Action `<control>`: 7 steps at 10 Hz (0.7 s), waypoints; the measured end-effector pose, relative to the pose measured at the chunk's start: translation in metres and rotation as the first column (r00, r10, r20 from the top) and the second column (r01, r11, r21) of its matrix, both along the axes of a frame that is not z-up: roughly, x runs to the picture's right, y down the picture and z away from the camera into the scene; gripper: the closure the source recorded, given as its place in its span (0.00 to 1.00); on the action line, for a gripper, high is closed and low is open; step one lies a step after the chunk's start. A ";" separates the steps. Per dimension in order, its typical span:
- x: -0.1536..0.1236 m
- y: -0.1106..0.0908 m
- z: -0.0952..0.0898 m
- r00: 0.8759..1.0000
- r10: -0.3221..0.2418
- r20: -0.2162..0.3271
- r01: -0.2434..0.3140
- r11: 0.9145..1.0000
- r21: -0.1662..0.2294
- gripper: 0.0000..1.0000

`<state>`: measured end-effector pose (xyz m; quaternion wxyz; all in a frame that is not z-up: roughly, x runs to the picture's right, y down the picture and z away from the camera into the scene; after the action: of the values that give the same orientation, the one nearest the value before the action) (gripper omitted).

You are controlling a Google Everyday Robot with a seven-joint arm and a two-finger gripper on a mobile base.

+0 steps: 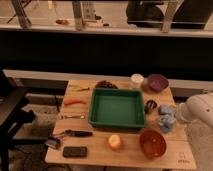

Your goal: Place towel in plastic cup

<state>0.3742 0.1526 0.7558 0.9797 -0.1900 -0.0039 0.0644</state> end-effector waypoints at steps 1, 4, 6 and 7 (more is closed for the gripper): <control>0.000 0.000 -0.001 1.000 0.001 0.001 -0.001 1.000 0.000 0.20; 0.001 -0.002 -0.007 1.000 0.022 0.007 -0.022 1.000 0.009 0.20; 0.001 -0.006 -0.014 0.999 0.049 0.016 -0.049 0.999 0.018 0.20; 0.001 -0.007 -0.016 0.998 0.058 0.023 -0.059 0.998 0.017 0.20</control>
<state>0.3754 0.1457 0.7394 0.9789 -0.1816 -0.0209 0.0908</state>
